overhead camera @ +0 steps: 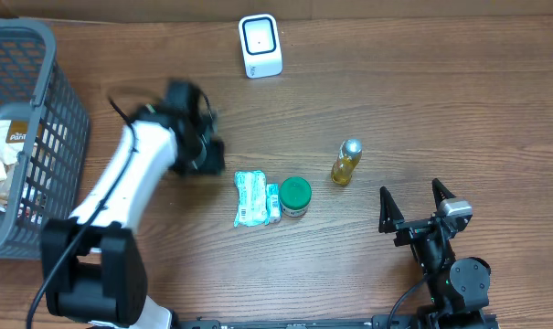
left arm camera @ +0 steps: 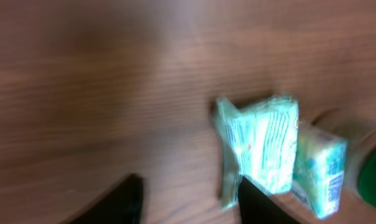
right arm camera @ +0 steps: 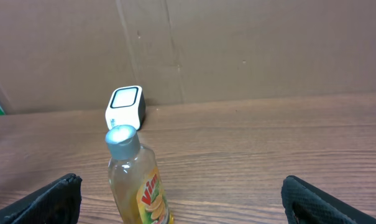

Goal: Scan the item barcode
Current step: 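Raise the left gripper and swing it back over the basket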

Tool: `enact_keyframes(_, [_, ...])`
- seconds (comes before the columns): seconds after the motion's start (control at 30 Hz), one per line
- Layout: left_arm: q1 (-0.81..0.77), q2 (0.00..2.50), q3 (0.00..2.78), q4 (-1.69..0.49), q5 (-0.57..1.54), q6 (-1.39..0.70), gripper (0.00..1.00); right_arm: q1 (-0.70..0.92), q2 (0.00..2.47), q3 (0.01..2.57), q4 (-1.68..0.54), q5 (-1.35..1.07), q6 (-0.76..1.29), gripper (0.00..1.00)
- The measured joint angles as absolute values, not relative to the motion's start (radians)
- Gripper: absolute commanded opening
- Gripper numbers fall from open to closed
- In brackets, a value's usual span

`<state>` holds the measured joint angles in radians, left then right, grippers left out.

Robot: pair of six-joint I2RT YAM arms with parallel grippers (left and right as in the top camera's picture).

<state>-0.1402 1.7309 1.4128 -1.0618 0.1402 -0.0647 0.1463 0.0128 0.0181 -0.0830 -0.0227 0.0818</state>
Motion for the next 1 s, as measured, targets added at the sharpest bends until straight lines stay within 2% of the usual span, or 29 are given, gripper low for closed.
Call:
enact_keyframes(0.13, [-0.105, 1.730, 1.714, -1.172, 0.007, -0.018, 0.95, 0.146, 0.013, 0.018, -0.084, -0.023, 0.082, 1.00])
enact_keyframes(0.2, [-0.090, 1.728, 1.848, -1.181, -0.065, 0.004, 1.00, 0.146, 0.013, 0.018, -0.084, -0.023, 0.082, 1.00])
enact_keyframes(0.4, [-0.037, 1.721, 2.126, -1.132, -0.282, 0.054, 1.00, 0.146, 0.013, 0.018, -0.084, -0.023, 0.081, 1.00])
enact_keyframes(0.6, [0.065, 1.711, 2.195, -1.064, -0.492, 0.116, 1.00, 0.146, 0.013, 0.018, -0.083, -0.023, 0.082, 1.00])
enact_keyframes(0.83, [0.244, 1.711, 2.178, -1.066, -0.562, 0.139, 1.00, 0.146, 0.013, 0.018, -0.084, -0.023, 0.082, 1.00])
enact_keyframes(1.0, [0.410, 1.711, 2.115, -1.066, -0.495, 0.140, 0.99, 0.146, 0.013, 0.018, -0.083, -0.023, 0.082, 1.00])
